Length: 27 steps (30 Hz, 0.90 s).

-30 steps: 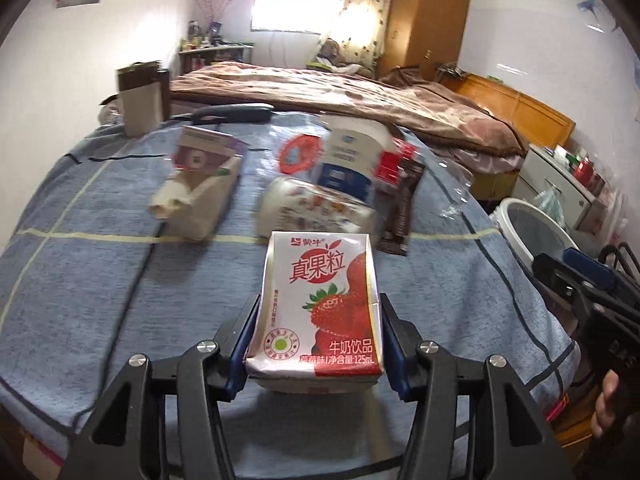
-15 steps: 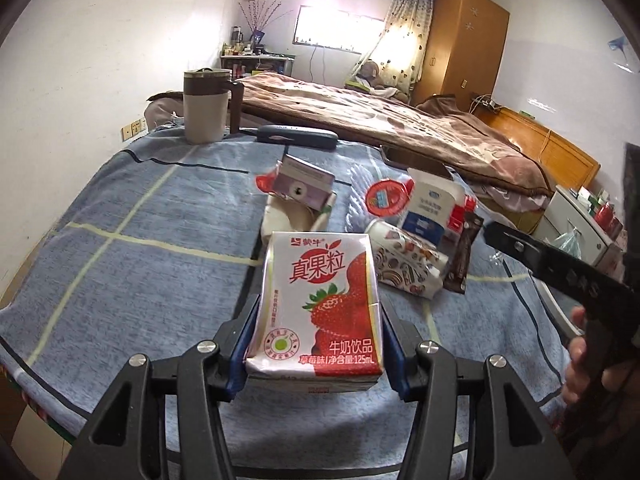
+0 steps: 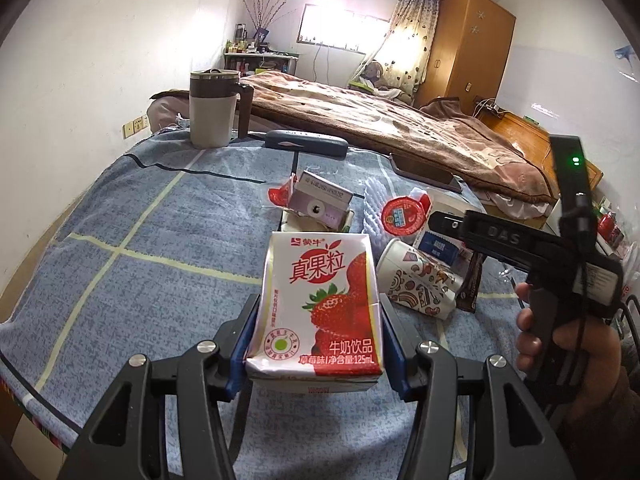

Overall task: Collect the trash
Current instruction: 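Grasp the white yogurt cup with the right gripper while the left gripper holds the carton, then carry the carton and yogurt cup over the white trash bin with both grippers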

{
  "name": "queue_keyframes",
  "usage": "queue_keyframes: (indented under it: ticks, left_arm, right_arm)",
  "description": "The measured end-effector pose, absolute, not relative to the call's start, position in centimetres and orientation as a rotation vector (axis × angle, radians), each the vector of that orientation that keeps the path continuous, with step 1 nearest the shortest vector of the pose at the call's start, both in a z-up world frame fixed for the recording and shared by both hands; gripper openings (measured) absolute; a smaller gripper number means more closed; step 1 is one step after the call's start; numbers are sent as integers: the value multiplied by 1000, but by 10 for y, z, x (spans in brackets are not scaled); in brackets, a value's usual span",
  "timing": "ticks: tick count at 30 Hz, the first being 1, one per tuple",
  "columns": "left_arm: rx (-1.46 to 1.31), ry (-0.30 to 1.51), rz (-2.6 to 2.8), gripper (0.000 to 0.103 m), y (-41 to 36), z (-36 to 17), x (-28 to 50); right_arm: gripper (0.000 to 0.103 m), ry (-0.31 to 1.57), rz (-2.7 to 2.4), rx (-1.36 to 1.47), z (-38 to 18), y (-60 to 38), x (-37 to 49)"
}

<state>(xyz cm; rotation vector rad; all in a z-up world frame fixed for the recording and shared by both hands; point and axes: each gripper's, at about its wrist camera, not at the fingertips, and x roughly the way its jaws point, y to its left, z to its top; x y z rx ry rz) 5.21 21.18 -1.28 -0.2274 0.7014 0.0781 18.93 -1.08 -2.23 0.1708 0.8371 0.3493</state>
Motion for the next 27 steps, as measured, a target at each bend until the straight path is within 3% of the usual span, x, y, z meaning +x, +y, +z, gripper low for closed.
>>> queue_keyframes:
  ticks: [5,8,27]
  left_arm:
    - [-228,708,79,57,214,-11,58]
    - [-225,708,81,57,214,-11,60]
    - [-178,697,53,57,183,5,66]
  right_arm:
    - [65,858,360,169,-27,-5,199]
    - [56,856,359,168,-28,-4,201]
    - [53,735,404,145,-2,-29,166]
